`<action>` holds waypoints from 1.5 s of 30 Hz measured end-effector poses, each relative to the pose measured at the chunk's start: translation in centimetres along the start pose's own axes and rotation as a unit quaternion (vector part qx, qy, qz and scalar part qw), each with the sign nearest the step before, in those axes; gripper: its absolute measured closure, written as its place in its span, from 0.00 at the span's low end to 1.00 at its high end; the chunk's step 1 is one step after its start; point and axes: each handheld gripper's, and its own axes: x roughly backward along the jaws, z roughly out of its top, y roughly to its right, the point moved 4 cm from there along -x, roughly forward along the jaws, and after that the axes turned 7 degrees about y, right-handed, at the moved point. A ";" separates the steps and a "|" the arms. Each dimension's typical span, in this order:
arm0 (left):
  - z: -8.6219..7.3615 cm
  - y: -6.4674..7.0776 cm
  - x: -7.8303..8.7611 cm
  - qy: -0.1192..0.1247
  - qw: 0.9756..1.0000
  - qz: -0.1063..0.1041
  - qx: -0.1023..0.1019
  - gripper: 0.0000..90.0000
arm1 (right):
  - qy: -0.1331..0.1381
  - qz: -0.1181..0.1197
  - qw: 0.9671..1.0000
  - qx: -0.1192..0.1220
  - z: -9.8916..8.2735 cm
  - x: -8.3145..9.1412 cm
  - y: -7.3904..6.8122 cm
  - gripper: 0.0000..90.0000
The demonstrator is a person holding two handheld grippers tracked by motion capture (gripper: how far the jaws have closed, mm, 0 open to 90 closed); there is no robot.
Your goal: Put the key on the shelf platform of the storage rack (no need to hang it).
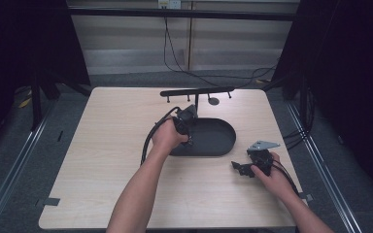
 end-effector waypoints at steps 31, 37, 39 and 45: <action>-0.5 -0.8 -1.6 0.014 1.000 0.021 -0.010 0.91 | -0.001 0.000 1.000 0.000 0.0 0.0 0.0 0.18; -0.6 -1.0 -1.7 0.021 0.999 0.029 -0.013 0.88 | -0.001 0.000 1.000 0.000 0.0 0.0 0.0 0.17; -0.6 -1.0 -1.7 0.022 0.999 0.030 -0.012 0.86 | -0.001 0.000 1.000 0.001 0.0 0.0 0.0 0.17; -0.9 -1.4 -1.7 0.037 0.998 0.042 -0.008 0.75 | -0.001 0.000 1.000 0.000 0.0 0.0 0.0 0.18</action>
